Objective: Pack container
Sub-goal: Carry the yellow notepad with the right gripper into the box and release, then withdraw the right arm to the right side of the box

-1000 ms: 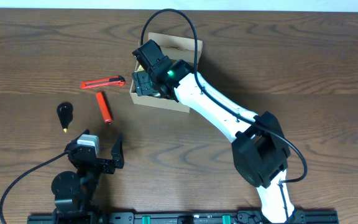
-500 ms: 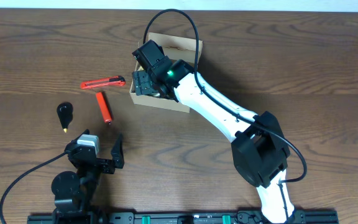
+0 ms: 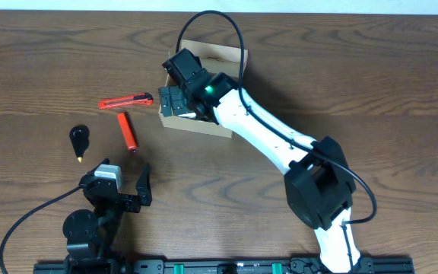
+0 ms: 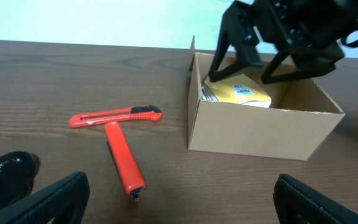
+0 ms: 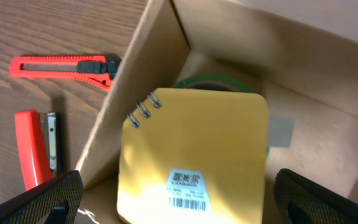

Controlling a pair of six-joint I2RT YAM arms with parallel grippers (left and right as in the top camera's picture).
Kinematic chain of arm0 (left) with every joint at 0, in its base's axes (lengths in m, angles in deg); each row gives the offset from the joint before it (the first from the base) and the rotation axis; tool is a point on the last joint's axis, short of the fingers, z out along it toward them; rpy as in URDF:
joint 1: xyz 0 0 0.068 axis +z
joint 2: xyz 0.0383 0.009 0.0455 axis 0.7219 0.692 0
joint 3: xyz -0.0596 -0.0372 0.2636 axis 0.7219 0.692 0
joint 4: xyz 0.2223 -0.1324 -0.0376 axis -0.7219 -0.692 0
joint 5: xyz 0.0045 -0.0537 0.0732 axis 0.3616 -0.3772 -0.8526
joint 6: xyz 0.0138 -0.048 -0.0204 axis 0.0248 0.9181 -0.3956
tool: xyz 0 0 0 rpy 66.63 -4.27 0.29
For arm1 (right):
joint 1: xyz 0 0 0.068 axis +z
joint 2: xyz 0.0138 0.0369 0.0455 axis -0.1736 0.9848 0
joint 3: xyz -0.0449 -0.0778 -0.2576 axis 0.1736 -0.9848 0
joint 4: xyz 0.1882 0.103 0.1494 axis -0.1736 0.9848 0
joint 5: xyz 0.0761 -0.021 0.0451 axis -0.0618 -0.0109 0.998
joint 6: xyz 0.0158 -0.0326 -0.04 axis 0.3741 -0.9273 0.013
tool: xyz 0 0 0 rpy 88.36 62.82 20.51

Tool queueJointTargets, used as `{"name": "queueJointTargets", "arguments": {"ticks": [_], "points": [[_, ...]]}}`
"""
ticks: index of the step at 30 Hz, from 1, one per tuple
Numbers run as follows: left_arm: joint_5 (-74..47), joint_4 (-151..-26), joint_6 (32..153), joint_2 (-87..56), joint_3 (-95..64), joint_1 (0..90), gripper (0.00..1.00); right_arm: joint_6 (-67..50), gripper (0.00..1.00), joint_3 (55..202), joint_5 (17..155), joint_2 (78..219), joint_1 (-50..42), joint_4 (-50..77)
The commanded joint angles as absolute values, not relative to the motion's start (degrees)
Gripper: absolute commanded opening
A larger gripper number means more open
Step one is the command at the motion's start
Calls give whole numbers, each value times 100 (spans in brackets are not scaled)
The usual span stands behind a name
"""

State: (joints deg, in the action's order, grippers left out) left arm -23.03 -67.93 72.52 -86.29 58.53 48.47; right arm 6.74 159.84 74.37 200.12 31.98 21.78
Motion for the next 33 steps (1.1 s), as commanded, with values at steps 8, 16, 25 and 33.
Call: {"name": "queueJointTargets", "arguments": {"ticks": [8,16,25,33], "points": [[-2323,-6817,7158,-8662,5997,4882,95,-482,99,16015,7699,18368,2293,3446],[-2336,-6814,7155,-8662,5997,4882,95,-1044,99,15952,7740,17710,1596,4600],[-2340,-6814,7155,-8662,5997,4882,96,141,99,14030,7740,17789,1712,2928],[-2338,-6814,7155,-8662,5997,4882,95,206,99,13023,7740,17809,1793,1586]]}}
